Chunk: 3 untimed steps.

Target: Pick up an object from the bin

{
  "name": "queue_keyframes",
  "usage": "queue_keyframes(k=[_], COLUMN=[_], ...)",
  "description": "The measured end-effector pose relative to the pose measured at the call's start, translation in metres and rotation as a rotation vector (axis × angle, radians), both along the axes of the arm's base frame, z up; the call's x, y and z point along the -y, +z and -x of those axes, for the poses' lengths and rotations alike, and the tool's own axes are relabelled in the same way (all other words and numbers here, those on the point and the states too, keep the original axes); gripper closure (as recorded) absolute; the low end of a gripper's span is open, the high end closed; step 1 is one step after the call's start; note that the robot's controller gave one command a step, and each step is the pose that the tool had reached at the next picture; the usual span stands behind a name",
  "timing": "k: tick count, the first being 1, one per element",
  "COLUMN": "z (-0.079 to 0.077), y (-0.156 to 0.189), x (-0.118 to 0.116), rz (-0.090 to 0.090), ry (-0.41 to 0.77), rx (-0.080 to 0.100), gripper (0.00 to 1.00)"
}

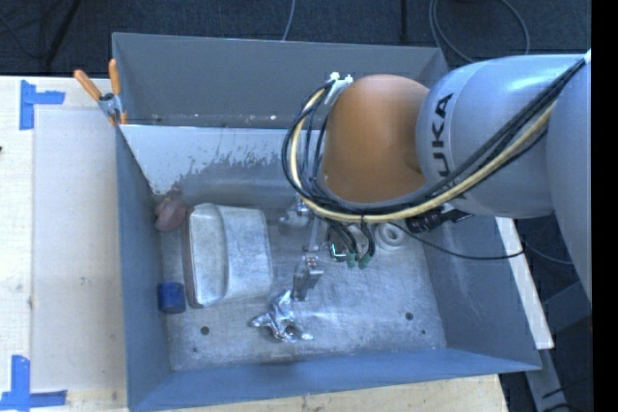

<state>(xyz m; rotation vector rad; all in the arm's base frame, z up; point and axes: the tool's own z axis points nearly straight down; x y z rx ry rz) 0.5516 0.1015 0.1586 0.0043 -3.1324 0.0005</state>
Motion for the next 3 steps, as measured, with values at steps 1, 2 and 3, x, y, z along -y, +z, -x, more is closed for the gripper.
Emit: queue_keyframes(k=[1, 2, 3], z=[0.048, 0.052, 0.052], y=[-0.085, -0.053, -0.089], x=[0.008, 0.004, 0.001], rz=[-0.002, -0.003, -0.003], ry=[0.268, 0.529, 0.568], rx=[0.010, 0.010, 0.011], gripper=[0.00, 0.00, 0.00])
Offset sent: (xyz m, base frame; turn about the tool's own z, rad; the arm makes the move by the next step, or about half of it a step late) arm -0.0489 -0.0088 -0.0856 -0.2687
